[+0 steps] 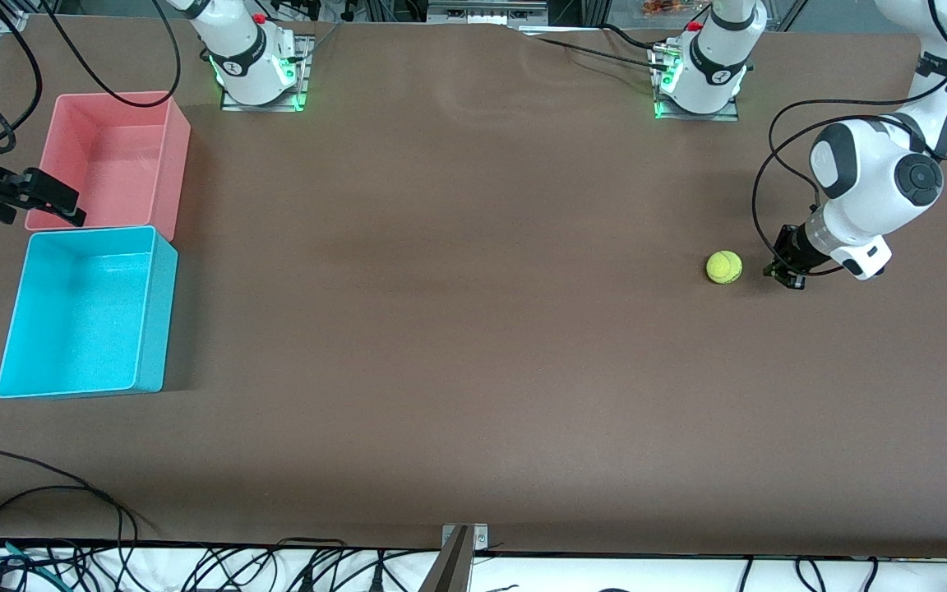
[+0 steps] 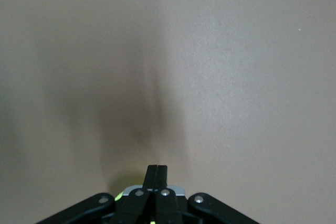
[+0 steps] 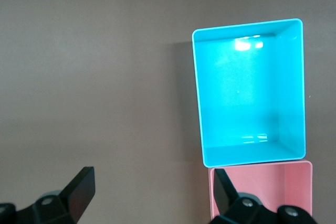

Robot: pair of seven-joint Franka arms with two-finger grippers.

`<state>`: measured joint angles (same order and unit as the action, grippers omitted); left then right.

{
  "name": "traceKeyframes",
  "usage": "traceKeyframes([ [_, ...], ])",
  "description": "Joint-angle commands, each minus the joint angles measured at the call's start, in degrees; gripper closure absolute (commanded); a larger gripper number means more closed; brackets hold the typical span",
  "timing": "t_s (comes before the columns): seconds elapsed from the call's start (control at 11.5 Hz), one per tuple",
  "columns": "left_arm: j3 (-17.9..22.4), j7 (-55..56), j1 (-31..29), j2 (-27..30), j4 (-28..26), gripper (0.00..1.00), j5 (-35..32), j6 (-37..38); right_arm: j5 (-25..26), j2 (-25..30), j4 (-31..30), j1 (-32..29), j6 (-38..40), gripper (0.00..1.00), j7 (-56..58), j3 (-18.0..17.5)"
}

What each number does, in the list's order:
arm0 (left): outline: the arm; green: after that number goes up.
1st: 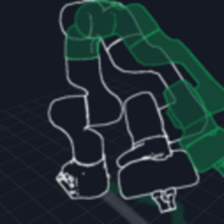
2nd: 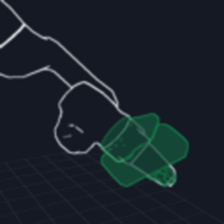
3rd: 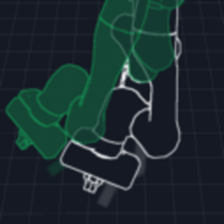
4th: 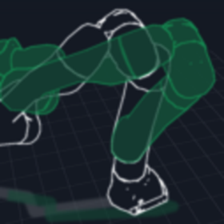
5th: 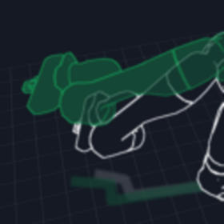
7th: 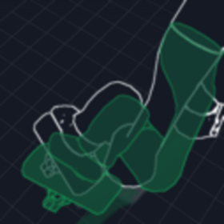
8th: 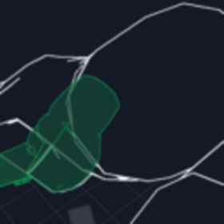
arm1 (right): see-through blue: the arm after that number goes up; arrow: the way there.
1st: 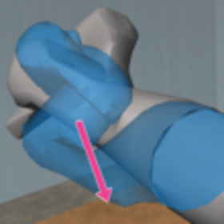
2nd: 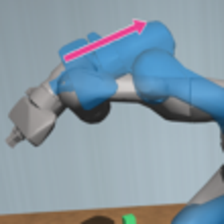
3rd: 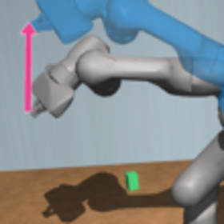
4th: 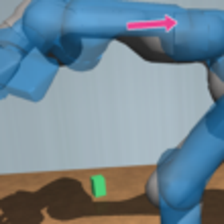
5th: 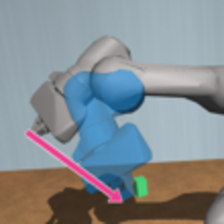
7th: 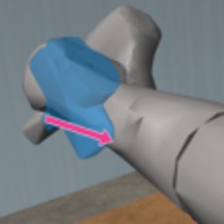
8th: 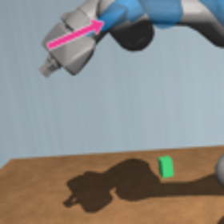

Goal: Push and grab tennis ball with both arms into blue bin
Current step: 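Push the tennis ball with the left gripper toward the cyan bin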

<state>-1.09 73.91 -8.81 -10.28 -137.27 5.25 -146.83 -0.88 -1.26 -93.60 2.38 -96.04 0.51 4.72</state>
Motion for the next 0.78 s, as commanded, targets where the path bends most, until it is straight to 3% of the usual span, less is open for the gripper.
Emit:
traceKeyframes([
  [0.0, -0.32, 0.0, -0.77, -3.16, -0.89, 1.0, 1.43, -4.42, 0.88, -0.06, 1.05, -0.27, 0.76, 0.0, 0.02, -0.24],
  [0.7, -0.23, 0.27, -1.03, -3.0, -5.11, 1.0, 1.87, -6.54, 0.88, -0.06, 0.96, -0.27, 0.76, 0.0, 0.02, -0.24],
])
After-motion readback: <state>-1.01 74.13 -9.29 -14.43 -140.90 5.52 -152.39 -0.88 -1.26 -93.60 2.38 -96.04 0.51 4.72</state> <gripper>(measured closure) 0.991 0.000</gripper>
